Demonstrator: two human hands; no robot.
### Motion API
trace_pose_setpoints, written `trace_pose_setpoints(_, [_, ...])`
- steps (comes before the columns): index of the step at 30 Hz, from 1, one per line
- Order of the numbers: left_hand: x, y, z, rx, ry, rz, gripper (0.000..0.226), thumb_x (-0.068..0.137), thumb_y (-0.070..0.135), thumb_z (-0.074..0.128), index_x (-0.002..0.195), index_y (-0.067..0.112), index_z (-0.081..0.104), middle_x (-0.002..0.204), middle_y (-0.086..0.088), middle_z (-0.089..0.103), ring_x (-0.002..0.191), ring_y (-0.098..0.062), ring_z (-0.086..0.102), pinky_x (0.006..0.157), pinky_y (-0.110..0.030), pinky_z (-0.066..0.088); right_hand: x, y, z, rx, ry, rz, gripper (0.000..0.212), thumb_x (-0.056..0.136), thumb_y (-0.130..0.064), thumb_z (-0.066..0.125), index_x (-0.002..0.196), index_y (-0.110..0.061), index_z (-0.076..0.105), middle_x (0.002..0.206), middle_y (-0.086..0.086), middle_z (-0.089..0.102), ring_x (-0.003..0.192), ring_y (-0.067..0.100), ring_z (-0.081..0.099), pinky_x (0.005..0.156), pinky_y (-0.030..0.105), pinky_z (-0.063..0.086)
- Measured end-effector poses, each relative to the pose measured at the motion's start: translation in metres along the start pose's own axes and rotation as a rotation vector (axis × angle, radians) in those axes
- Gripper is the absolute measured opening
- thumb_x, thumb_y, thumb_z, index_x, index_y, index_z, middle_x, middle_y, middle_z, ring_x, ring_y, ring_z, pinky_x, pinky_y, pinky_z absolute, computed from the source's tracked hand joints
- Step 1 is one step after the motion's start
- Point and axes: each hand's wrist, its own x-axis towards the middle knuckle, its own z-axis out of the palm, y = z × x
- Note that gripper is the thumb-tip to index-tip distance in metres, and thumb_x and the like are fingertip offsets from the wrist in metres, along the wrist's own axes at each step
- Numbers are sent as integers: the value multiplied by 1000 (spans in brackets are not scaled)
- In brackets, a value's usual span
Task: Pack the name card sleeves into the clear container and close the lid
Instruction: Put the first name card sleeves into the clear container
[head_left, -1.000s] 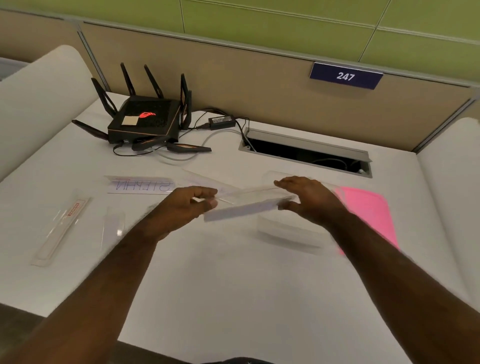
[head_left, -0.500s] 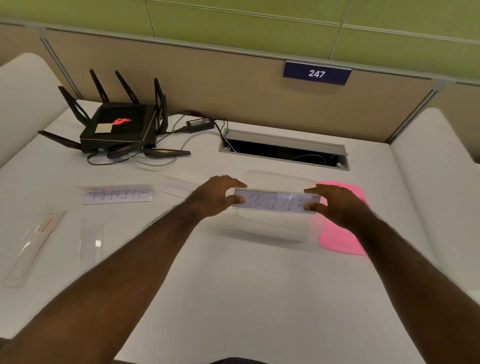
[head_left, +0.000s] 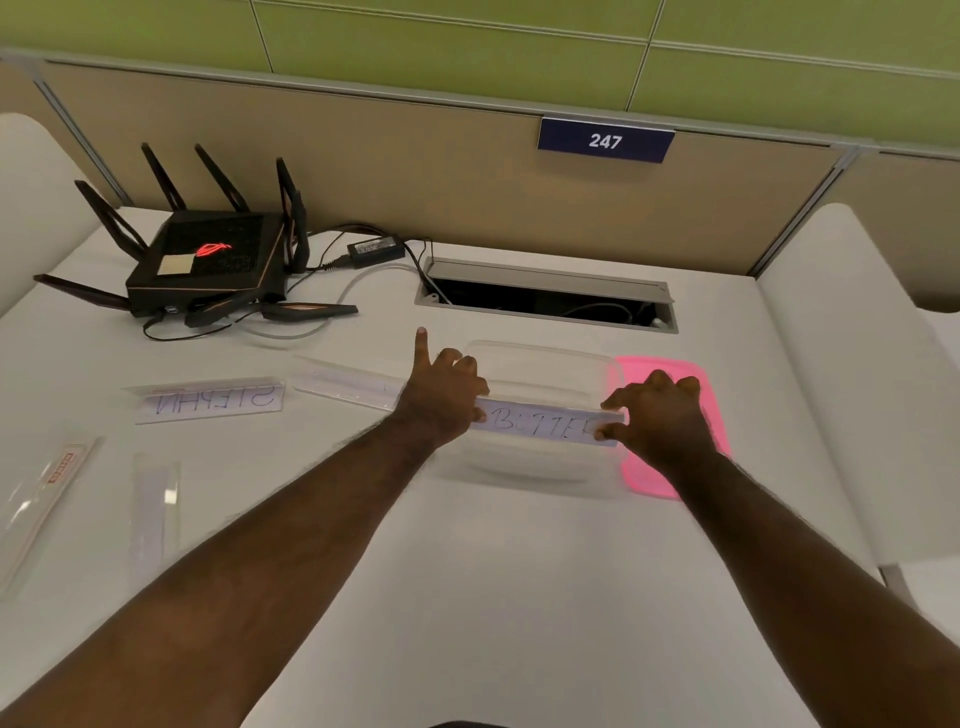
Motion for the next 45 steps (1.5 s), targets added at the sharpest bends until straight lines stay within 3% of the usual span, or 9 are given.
trace_pose_setpoints(5, [6,12,-3,206,-47,-1,34,88,44,61,110,20,70,115,-4,66,120,-29,51,113,-65,-7,7,-13,1,-84,-64,-49,44,78,-55,68,113,-28,70,110,0,72,109,23,50,90,41,29])
trace_pose_setpoints(8, [8,21,-1,234,-39,-40,21,89,25,59,102,12,69,102,-5,70,114,-31,53,116,-61,9,15,-22,1,-169,-108,-102,41,81,-54,66,109,-24,72,108,0,72,111,23,48,96,44,27])
trace_pose_setpoints(10, [11,26,0,228,-52,-45,18,88,15,54,100,10,67,100,-5,70,109,-30,52,110,-50,24,18,-27,3,-230,-135,-128,40,82,-52,65,105,-21,72,106,1,72,111,24,49,99,46,27])
trace_pose_setpoints(15, [19,31,3,199,-86,-27,17,87,6,52,97,10,65,100,-5,69,103,-27,54,99,-38,30,24,-34,8,-320,-189,-149,38,83,-48,65,101,-15,69,105,4,71,113,26,49,103,49,26])
trace_pose_setpoints(31, [41,30,18,326,-230,18,23,90,24,55,109,18,64,113,-1,69,113,-23,54,111,-42,20,38,-41,17,-400,-274,-155,43,83,-47,66,110,-13,63,111,6,68,114,27,51,108,51,23])
trace_pose_setpoints(34, [43,29,18,304,-236,41,28,88,38,57,109,19,64,112,-1,69,112,-23,53,109,-44,21,38,-41,19,-395,-292,-158,50,80,-53,67,112,-14,63,113,5,67,114,27,51,107,51,24])
trace_pose_setpoints(37, [44,24,16,159,-105,36,43,89,55,48,106,19,67,106,-1,69,105,-23,55,100,-45,26,40,-38,17,-302,-282,-135,56,78,-61,65,115,-19,64,117,2,66,117,25,51,105,51,25])
trace_pose_setpoints(41, [38,9,8,-2,290,-65,42,91,41,36,91,20,73,89,-1,71,84,-25,60,78,-38,32,49,-36,8,-70,-123,-66,43,86,-59,54,116,-30,65,120,-3,67,114,23,55,100,46,30])
trace_pose_setpoints(45, [28,-20,8,-41,382,-197,35,88,31,40,81,18,72,78,-2,67,74,-26,57,71,-37,31,56,-42,-6,31,107,-83,33,90,-50,51,114,-33,66,111,-5,69,104,21,60,89,40,36])
